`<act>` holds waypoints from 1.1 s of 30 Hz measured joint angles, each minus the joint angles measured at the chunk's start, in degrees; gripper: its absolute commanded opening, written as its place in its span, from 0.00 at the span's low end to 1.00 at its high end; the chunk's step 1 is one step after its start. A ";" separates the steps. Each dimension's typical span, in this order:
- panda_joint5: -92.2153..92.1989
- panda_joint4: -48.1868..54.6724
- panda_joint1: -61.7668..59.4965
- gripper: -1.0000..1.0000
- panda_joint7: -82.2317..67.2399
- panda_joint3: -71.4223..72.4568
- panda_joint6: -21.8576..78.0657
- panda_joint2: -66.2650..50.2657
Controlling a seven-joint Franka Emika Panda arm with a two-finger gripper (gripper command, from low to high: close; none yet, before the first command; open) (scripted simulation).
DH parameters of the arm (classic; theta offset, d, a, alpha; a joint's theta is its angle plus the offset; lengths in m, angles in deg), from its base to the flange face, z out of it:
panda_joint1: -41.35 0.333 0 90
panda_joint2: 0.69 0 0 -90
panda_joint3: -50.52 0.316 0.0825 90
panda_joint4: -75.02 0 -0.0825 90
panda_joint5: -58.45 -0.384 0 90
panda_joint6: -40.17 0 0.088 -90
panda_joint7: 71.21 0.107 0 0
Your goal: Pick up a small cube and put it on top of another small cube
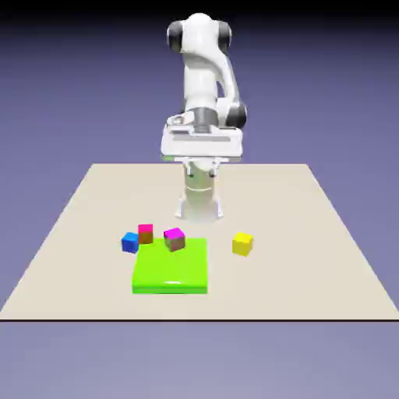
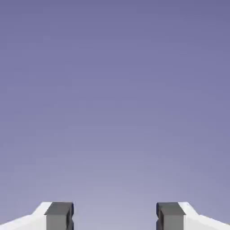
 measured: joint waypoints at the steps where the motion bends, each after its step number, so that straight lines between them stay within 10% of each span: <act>1: 0.57 0.98 1.15 0.50 -0.01 0.28 2.49 -1.95; 30: 17.13 29.40 34.51 0.50 -0.31 8.46 74.68 -58.49; 33: 18.68 26.12 33.96 0.50 0.73 7.52 69.72 -60.30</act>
